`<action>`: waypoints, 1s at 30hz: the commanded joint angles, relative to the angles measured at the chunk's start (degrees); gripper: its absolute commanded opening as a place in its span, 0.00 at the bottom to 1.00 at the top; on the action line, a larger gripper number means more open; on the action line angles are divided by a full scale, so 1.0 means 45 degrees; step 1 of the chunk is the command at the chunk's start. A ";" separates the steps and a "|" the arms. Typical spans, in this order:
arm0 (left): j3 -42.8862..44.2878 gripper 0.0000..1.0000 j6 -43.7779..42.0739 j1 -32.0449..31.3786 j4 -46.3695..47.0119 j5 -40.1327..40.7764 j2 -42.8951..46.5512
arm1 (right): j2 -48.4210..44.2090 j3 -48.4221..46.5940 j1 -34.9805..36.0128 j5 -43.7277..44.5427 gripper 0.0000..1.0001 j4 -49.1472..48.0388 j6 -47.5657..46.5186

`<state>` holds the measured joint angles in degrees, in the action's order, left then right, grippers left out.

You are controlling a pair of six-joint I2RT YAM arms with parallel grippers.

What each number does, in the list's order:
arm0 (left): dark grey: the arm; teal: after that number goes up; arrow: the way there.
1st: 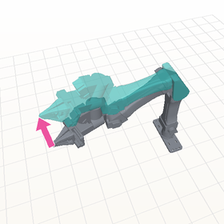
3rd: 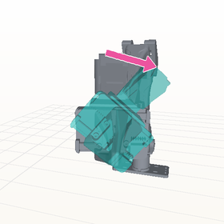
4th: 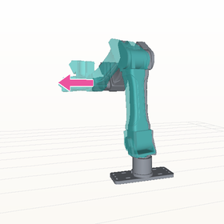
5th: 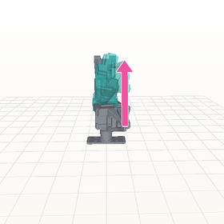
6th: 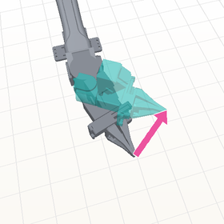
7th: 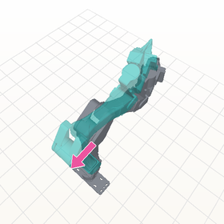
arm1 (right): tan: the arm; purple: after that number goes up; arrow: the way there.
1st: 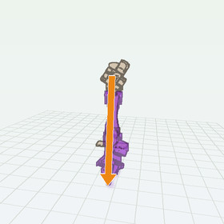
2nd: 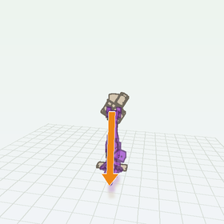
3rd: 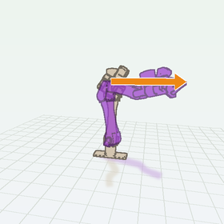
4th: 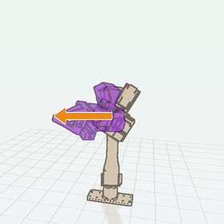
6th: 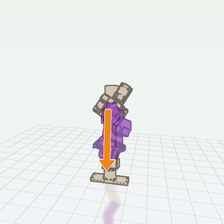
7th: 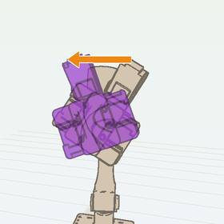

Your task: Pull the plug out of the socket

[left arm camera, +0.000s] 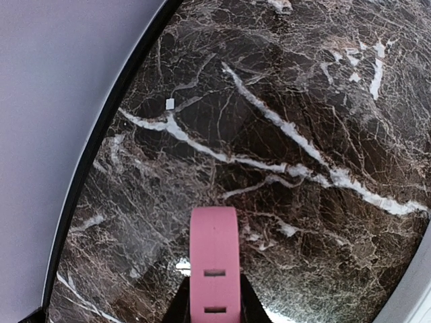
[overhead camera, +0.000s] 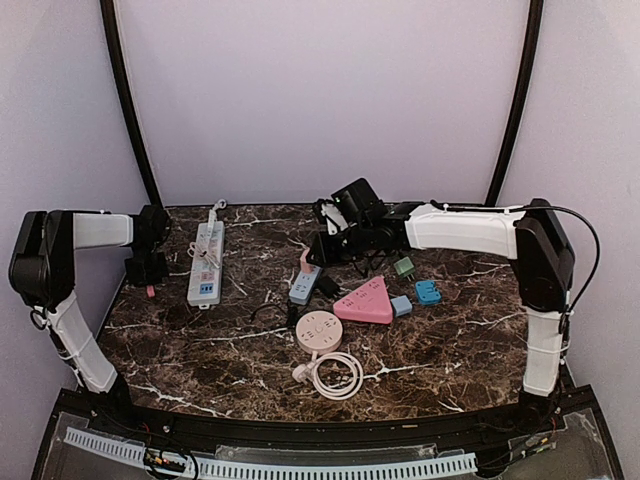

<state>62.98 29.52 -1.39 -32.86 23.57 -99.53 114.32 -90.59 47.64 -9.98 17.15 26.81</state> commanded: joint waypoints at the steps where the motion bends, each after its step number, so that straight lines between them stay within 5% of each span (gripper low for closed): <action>1: 0.0283 0.17 -0.0096 0.0055 -0.0066 0.0042 -0.0147 | -0.0327 0.0003 0.0087 0.0211 0.19 -0.0205 -0.0247; 13: 0.0300 0.32 -0.0279 0.0055 0.0179 -0.0750 0.0074 | -0.0333 -0.0137 0.0080 0.0417 0.23 0.0054 -0.0529; 30: 0.0381 0.48 -0.0539 0.0055 0.0409 -0.2339 0.1550 | 0.0493 -0.1265 -0.0089 0.1116 0.42 0.0456 -0.1940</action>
<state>63.72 27.64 -1.39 -31.33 15.20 -96.42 114.59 -93.58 47.62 -6.17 19.79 21.02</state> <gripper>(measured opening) 0.467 0.400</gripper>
